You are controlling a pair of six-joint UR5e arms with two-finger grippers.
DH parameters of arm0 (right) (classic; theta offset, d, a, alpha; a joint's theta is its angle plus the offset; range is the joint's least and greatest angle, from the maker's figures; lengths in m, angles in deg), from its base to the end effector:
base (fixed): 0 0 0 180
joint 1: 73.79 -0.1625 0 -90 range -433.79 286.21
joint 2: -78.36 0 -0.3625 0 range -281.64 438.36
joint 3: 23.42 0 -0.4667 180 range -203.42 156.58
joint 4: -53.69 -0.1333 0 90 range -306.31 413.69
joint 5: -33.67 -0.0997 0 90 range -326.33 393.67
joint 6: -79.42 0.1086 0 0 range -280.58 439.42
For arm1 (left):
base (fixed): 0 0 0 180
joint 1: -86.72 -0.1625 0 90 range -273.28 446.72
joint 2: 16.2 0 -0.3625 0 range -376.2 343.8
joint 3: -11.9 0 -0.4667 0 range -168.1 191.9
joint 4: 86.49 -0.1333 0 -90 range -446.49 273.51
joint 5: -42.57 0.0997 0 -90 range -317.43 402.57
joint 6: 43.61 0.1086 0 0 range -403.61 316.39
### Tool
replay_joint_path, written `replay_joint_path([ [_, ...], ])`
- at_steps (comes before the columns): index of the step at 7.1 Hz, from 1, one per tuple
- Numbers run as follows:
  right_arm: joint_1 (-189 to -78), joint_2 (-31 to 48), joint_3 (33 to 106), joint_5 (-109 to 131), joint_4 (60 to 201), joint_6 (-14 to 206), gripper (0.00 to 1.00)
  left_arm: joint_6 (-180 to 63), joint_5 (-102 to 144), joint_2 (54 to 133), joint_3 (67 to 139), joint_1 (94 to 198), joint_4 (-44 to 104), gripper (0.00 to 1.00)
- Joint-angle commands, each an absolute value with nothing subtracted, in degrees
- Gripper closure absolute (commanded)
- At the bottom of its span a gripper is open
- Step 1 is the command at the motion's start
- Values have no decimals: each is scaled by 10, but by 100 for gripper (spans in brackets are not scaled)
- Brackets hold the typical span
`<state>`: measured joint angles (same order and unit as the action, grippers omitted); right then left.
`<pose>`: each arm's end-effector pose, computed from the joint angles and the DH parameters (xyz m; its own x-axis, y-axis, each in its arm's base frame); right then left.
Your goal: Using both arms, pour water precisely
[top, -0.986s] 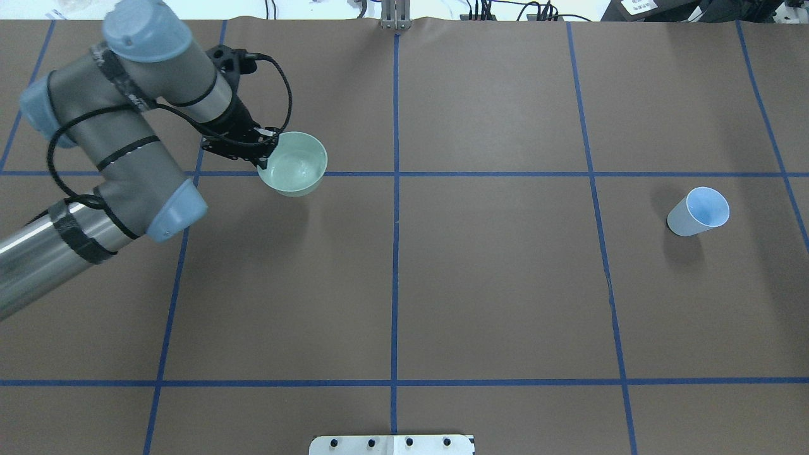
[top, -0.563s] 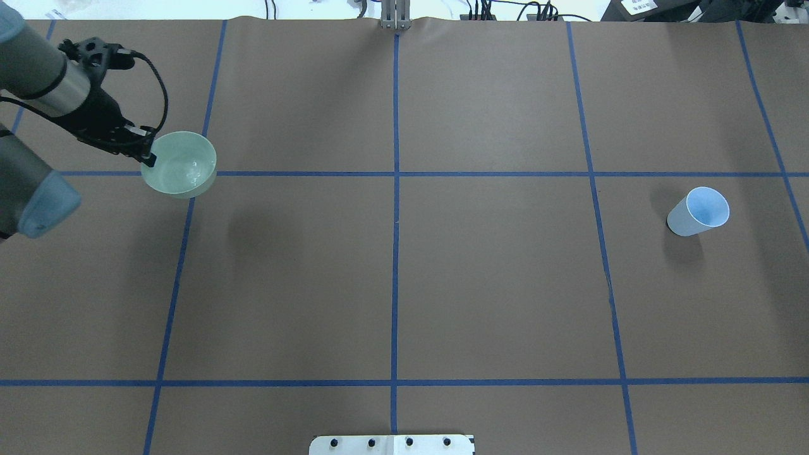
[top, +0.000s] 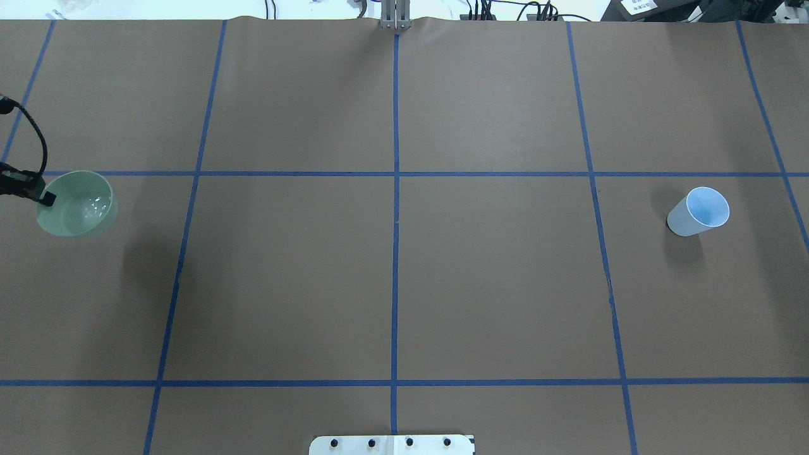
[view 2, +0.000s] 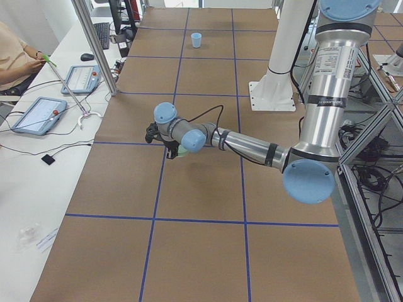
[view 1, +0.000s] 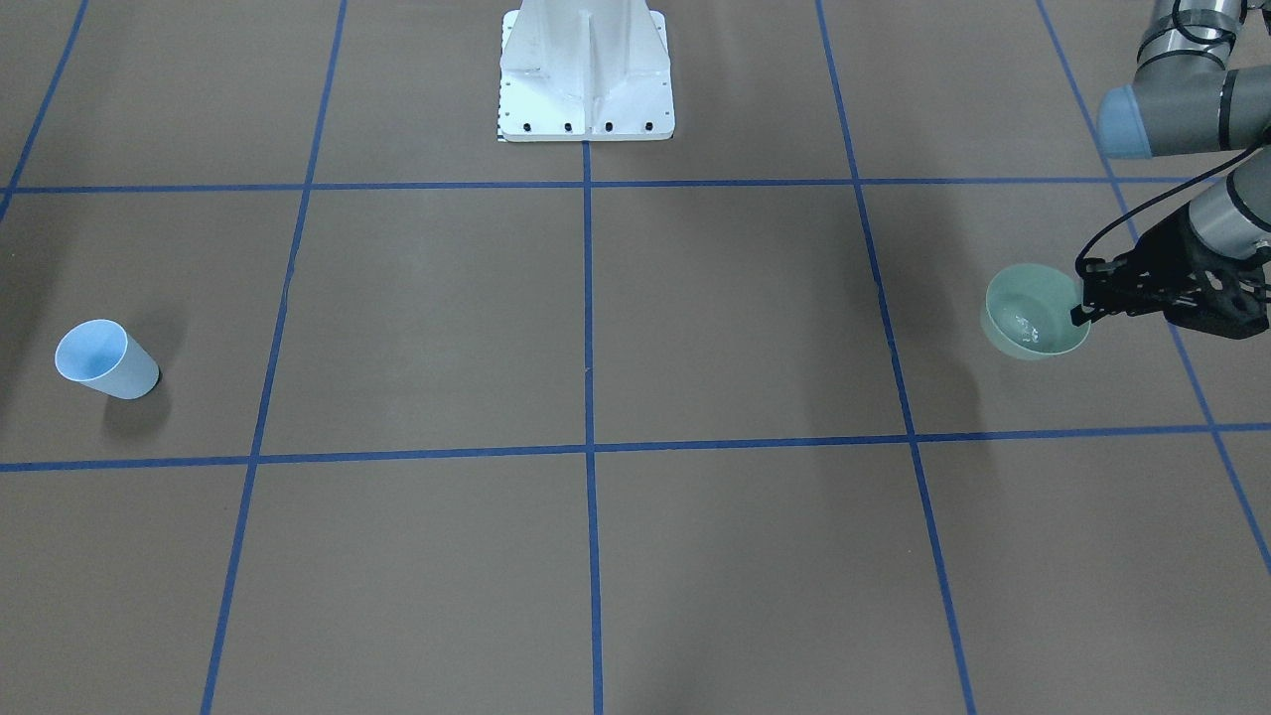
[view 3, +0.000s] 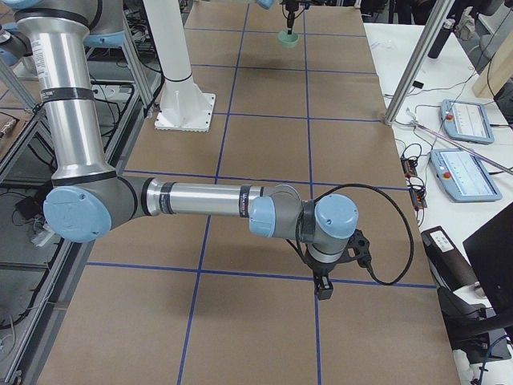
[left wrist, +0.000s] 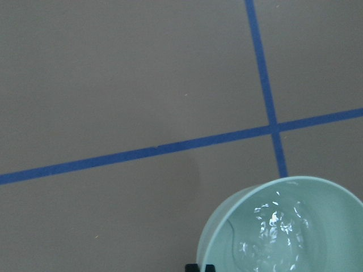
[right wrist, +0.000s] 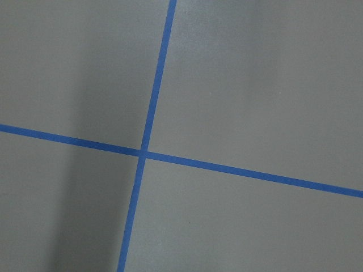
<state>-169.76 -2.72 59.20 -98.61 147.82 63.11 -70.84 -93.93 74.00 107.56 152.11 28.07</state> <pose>0.1243 -0.6091 0.5928 0.7324 -0.1762 0.6577 0.1060 0.9837 0.1454 0.1959 -0.5585 0.4913 0.5848 0.1931 -0.7879 -0.1029 0.9811 0.1640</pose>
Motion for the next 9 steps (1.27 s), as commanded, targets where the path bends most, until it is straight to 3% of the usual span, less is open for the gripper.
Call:
replay_joint_path([
  [1,-1698,-28,592,-986,1478,631,0,-708,-940,698,1053,1522,342,100],
  [3,-1698,-28,592,-986,1478,631,0,-715,-940,710,964,1517,439,100],
  [4,-1698,-28,592,-986,1478,631,0,-715,-940,713,959,1517,443,100],
  [5,-1698,-28,592,-986,1478,631,0,-715,-940,715,958,1516,444,64],
  [7,-1698,-26,592,-986,1478,632,0,-714,-940,715,962,1516,446,3],
  [9,-1698,-25,592,-986,1478,632,0,-711,-948,715,987,1531,440,0],
])
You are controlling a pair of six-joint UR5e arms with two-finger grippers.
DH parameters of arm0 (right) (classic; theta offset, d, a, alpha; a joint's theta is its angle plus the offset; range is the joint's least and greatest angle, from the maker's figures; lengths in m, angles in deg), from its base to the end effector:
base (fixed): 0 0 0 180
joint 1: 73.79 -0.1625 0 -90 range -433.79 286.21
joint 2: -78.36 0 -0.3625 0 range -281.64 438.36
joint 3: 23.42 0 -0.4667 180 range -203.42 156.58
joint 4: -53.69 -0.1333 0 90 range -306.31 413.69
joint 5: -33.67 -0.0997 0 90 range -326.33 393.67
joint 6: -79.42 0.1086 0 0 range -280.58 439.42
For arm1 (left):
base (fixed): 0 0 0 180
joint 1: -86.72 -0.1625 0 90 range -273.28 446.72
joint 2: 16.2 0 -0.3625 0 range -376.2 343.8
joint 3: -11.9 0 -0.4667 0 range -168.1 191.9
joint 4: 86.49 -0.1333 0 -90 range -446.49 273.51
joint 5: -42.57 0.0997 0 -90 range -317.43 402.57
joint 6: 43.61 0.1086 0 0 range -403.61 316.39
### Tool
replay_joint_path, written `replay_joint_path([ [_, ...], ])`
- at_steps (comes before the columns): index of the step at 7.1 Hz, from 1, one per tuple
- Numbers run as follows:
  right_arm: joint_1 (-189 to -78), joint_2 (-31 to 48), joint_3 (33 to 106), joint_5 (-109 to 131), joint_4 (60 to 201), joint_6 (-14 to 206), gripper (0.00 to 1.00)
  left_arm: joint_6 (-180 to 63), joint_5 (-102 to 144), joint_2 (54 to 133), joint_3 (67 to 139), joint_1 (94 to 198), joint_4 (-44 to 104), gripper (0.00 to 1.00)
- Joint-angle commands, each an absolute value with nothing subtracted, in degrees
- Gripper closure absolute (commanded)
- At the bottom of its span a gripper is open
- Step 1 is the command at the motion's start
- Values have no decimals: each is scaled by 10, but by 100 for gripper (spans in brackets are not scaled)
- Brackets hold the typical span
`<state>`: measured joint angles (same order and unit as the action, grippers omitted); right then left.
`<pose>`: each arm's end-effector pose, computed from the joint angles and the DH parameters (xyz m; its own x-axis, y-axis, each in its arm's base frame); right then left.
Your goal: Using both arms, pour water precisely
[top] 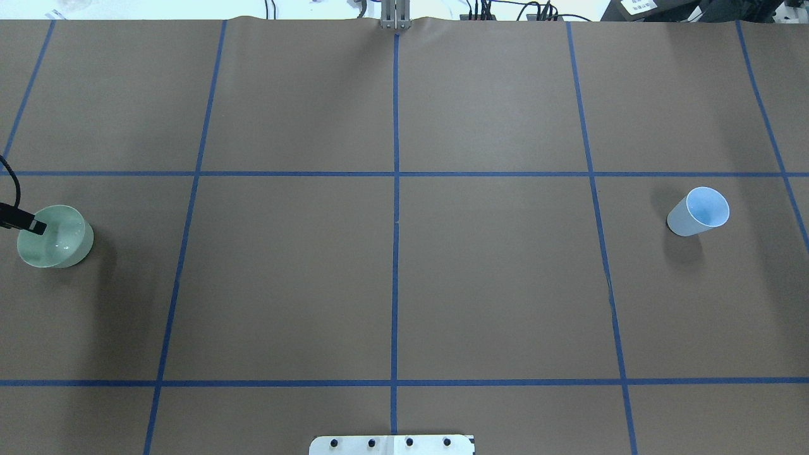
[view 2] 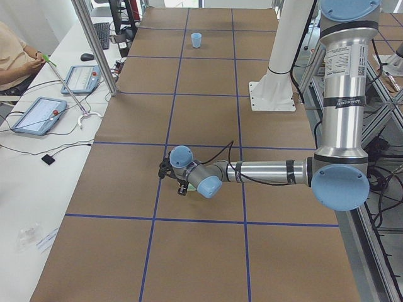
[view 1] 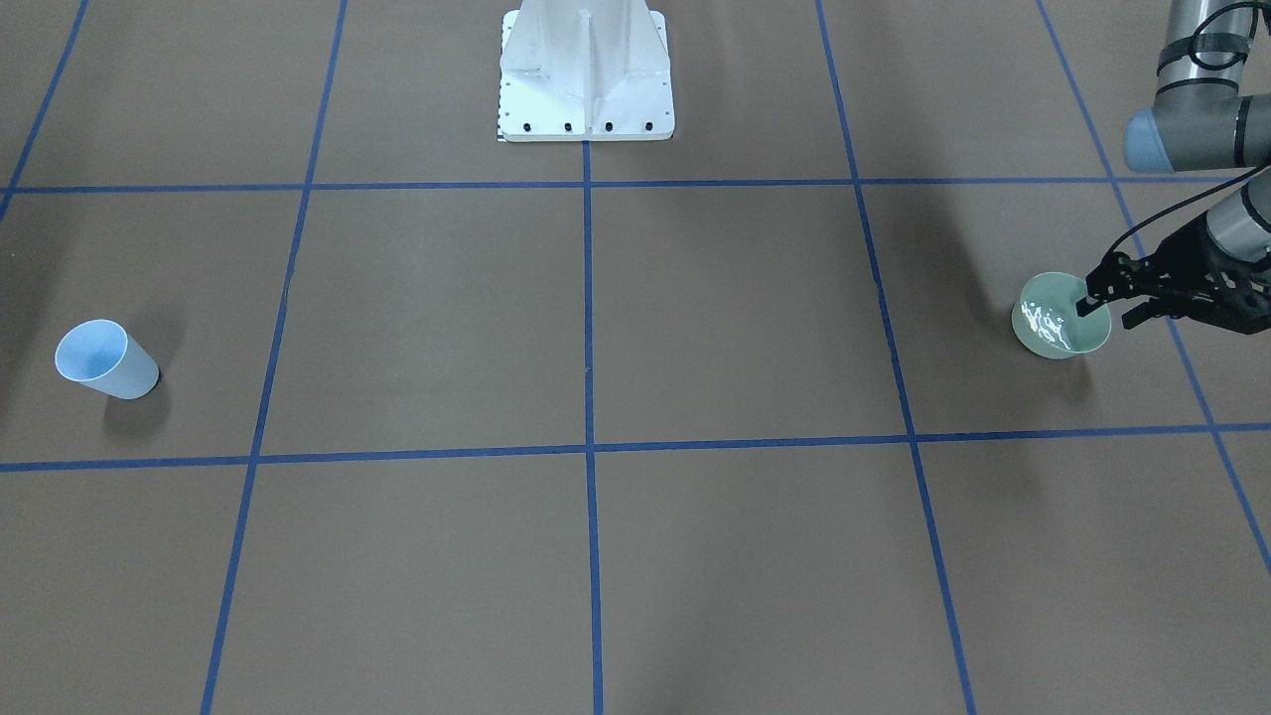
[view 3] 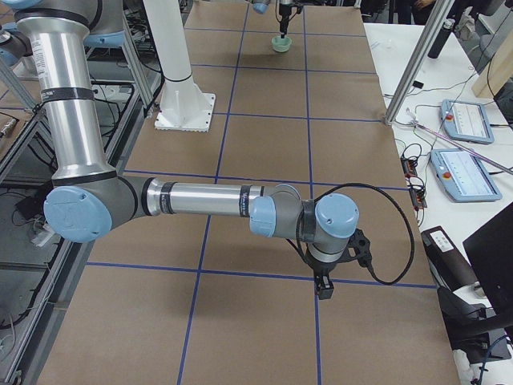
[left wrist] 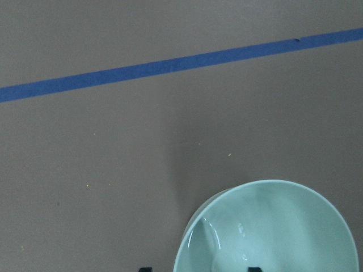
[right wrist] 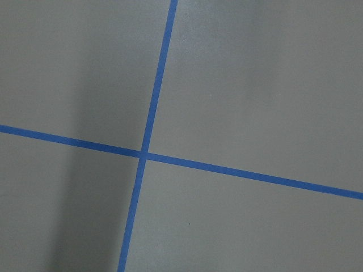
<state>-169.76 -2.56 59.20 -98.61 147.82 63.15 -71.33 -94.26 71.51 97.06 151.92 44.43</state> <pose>0.1244 -0.6103 0.5911 0.7326 -0.1773 0.6571 0.1056 0.9834 0.1476 0.1912 -0.5427 0.5889 0.5613 0.2291 -0.7953 -0.0988 0.9726 0.2104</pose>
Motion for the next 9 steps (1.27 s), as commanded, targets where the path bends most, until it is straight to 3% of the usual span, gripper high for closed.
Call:
replay_joint_path([
  [1,-1698,-25,592,-986,1478,632,0,-707,-951,714,1001,1574,432,0],
  [3,-1698,-23,592,-986,1478,633,0,-668,-946,713,1025,1601,399,0],
  [6,-1698,-22,592,-986,1478,633,0,-433,-942,719,1100,1715,143,0],
  [9,-1698,-25,590,-987,1478,632,0,-333,-895,720,1095,1802,47,0],
])
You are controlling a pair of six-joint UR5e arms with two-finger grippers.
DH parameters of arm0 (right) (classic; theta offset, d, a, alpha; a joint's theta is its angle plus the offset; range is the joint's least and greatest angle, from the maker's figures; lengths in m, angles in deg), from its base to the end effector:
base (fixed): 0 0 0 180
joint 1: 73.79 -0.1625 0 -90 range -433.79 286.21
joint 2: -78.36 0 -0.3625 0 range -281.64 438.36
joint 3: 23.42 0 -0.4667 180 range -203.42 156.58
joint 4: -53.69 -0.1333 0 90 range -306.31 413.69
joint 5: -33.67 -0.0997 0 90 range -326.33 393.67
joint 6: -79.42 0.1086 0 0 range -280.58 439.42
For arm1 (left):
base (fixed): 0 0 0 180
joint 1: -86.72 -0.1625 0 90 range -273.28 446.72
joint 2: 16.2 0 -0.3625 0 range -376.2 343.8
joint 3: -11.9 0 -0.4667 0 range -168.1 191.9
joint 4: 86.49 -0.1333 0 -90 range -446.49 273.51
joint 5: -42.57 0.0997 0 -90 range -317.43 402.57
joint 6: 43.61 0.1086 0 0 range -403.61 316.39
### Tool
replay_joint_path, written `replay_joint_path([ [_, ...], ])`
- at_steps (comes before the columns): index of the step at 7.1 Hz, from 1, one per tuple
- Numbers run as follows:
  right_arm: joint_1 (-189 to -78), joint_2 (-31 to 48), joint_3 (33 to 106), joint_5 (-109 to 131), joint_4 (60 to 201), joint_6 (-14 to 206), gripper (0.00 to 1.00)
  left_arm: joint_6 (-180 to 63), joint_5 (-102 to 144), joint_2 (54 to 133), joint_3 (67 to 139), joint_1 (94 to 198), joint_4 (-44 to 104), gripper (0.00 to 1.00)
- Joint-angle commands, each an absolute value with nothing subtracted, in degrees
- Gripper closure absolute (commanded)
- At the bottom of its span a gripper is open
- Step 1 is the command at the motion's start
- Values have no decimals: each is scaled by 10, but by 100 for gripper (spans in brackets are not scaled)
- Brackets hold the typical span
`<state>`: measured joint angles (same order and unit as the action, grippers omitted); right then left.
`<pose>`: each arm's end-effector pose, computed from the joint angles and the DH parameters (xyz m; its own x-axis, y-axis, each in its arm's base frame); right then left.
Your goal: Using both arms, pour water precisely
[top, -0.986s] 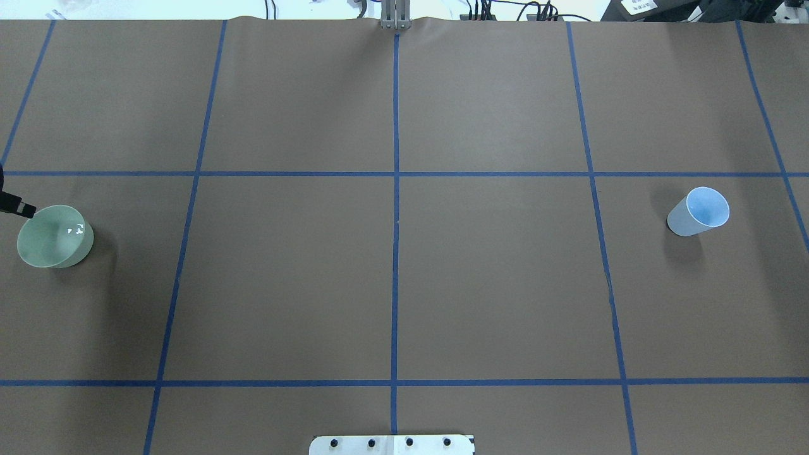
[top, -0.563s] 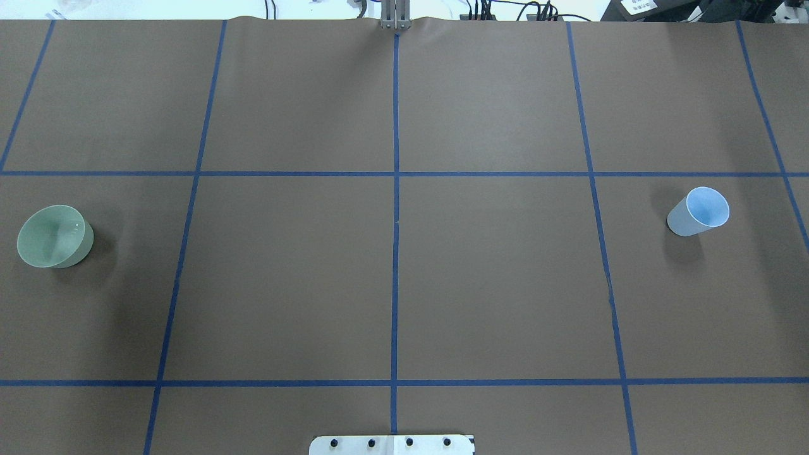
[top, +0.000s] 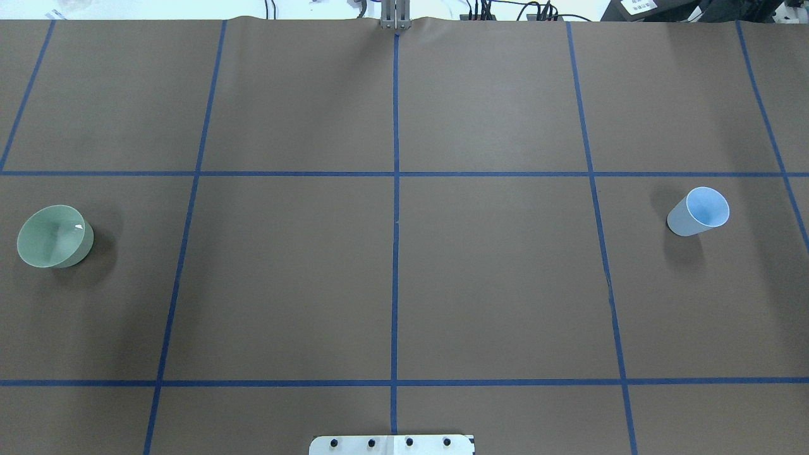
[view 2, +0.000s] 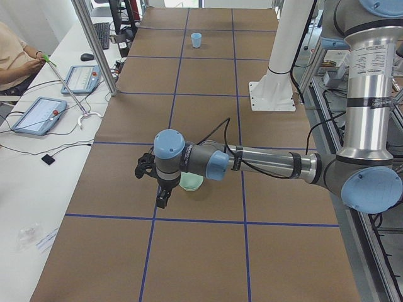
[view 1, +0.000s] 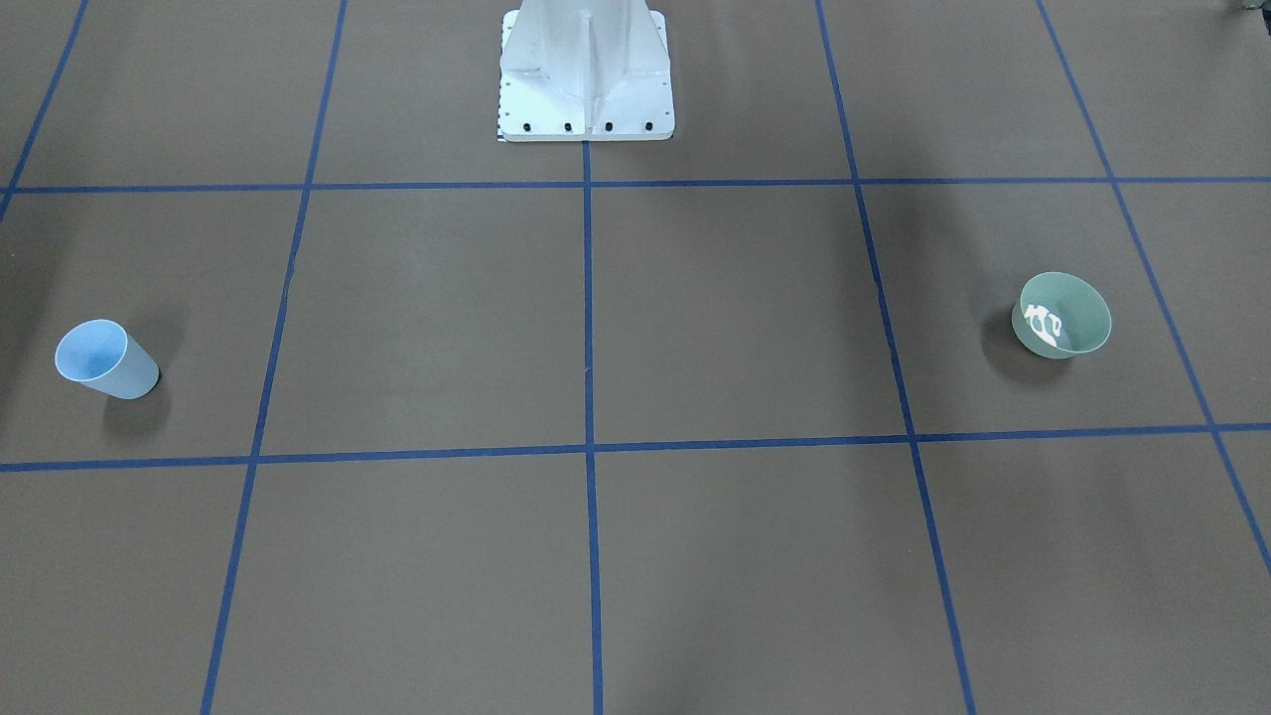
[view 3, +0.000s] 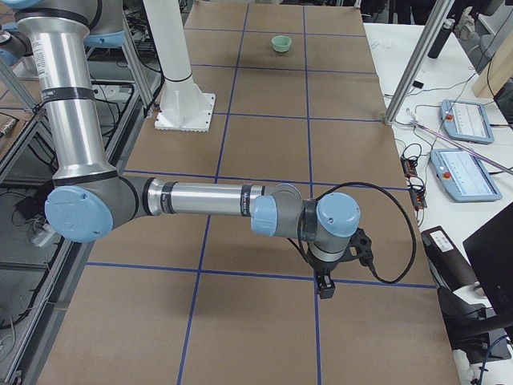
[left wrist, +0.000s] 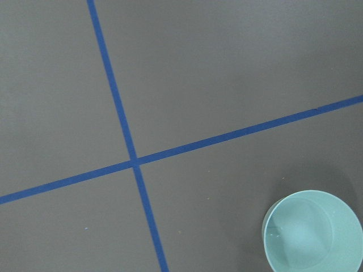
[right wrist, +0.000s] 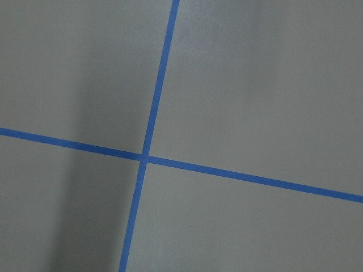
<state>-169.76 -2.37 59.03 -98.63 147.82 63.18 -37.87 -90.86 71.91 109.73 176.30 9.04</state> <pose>0.1245 -0.6115 0.5907 0.7325 -0.1770 0.6573 0.1051 0.9834 0.1477 -0.0545 -0.5660 0.5340 0.7208 0.2393 -0.6505 -0.0797 0.9609 0.2652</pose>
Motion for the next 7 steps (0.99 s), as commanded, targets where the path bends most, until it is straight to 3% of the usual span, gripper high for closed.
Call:
replay_joint_path([
  [1,-1698,-25,590,-987,1478,632,0,-318,-888,720,1101,1811,47,0],
  [7,-1698,-30,592,-988,1478,633,0,-405,-888,719,1089,1810,54,0],
])
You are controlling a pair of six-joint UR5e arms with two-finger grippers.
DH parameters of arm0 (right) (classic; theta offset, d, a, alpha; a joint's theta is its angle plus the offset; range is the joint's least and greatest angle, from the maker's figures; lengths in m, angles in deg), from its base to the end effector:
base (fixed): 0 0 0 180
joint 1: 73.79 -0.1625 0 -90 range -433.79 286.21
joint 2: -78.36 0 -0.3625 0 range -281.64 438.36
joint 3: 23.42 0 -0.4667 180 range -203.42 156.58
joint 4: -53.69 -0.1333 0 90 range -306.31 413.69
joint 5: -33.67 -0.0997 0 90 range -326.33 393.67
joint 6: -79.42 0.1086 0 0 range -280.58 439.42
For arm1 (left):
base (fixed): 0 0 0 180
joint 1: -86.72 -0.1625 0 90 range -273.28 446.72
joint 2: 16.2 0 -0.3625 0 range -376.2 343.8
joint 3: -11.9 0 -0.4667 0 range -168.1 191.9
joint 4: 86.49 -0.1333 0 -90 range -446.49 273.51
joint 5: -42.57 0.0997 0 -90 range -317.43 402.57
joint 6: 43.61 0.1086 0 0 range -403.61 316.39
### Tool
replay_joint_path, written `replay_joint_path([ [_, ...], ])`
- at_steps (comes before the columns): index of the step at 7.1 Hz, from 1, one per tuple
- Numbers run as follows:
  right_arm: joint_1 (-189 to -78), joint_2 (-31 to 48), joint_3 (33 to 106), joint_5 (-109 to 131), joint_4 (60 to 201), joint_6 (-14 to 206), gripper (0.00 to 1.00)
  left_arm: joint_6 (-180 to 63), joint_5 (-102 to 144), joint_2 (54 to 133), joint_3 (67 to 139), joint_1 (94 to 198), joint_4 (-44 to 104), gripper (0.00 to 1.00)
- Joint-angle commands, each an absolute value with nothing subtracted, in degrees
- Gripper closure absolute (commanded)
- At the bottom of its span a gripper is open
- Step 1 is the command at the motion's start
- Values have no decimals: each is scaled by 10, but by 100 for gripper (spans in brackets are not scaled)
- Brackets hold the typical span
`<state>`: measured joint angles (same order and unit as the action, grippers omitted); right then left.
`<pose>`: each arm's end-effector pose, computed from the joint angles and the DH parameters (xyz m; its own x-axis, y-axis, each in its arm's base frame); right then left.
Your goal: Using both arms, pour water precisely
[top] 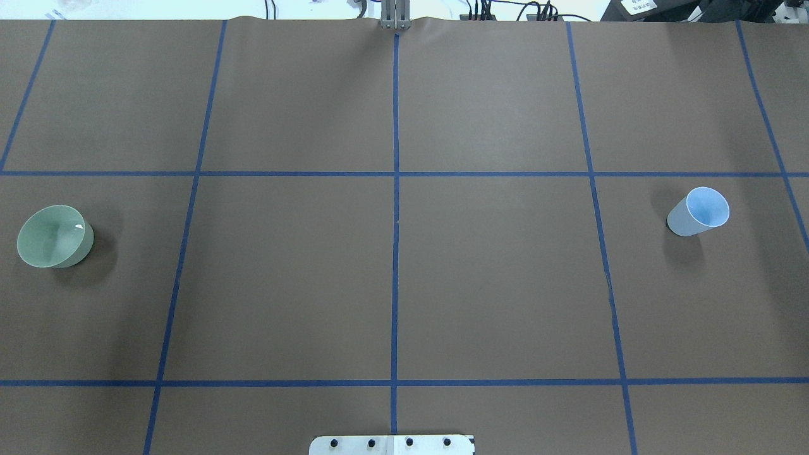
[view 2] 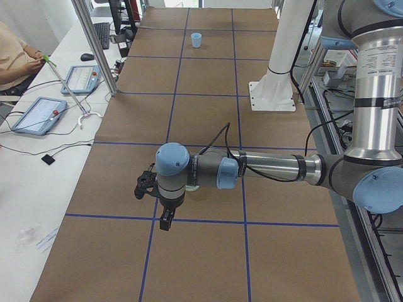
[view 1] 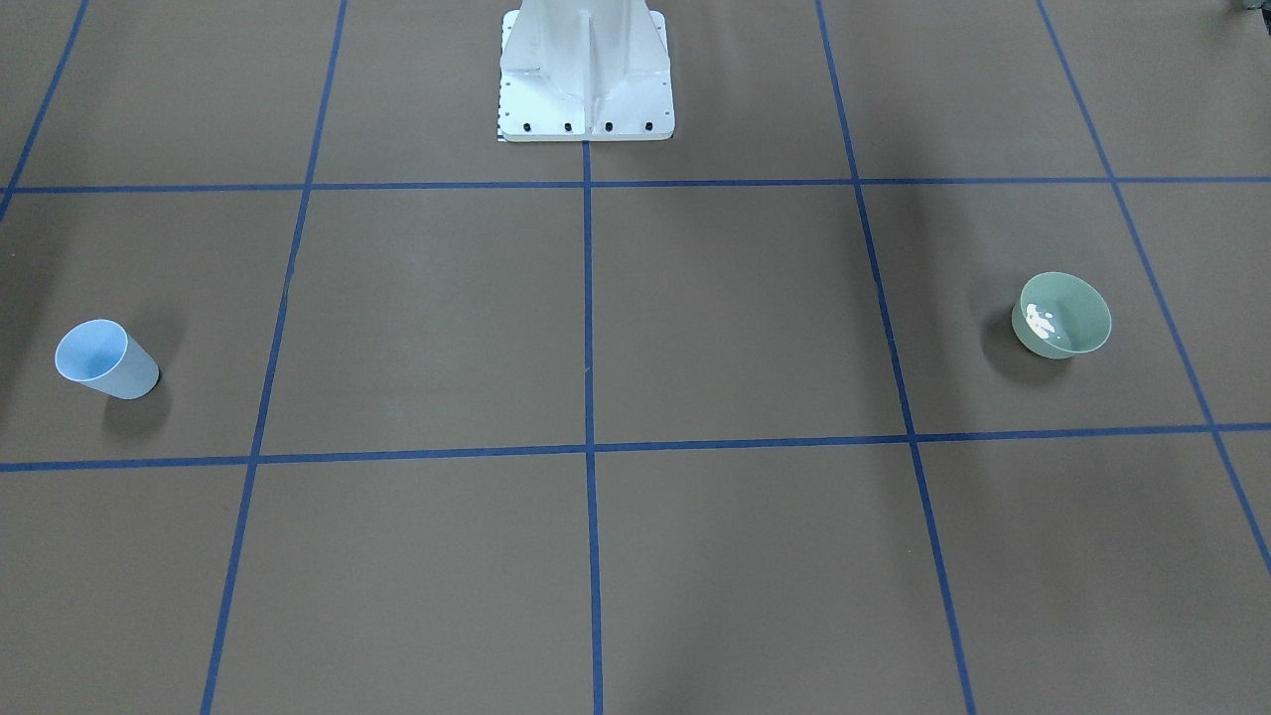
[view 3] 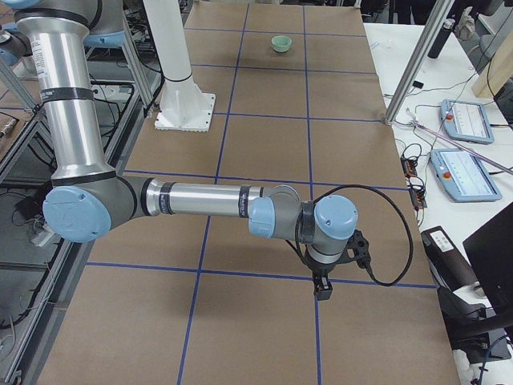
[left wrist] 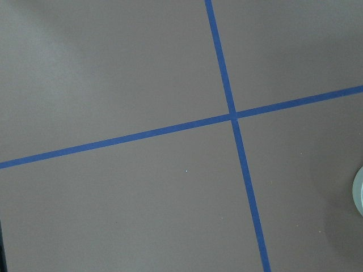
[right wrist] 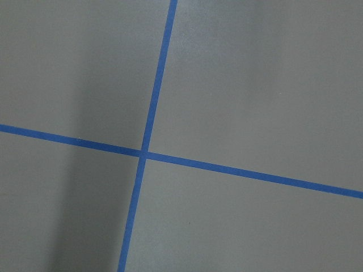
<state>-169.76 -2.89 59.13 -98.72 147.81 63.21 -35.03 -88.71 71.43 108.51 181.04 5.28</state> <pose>0.1240 -0.6078 0.5952 0.7311 -0.1719 0.6603 0.1043 0.9845 0.1407 -0.1035 -0.5519 0.5609 0.7573 0.1601 -0.6331 -0.0385 0.9787 0.2014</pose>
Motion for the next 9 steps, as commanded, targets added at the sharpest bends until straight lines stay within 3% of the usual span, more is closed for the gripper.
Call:
replay_joint_path([
  [1,-1698,-30,592,-988,1478,633,0,-437,-888,720,1095,1810,61,0],
  [9,-1698,-32,592,-988,1478,633,0,-434,-897,694,1091,1810,172,0],
])
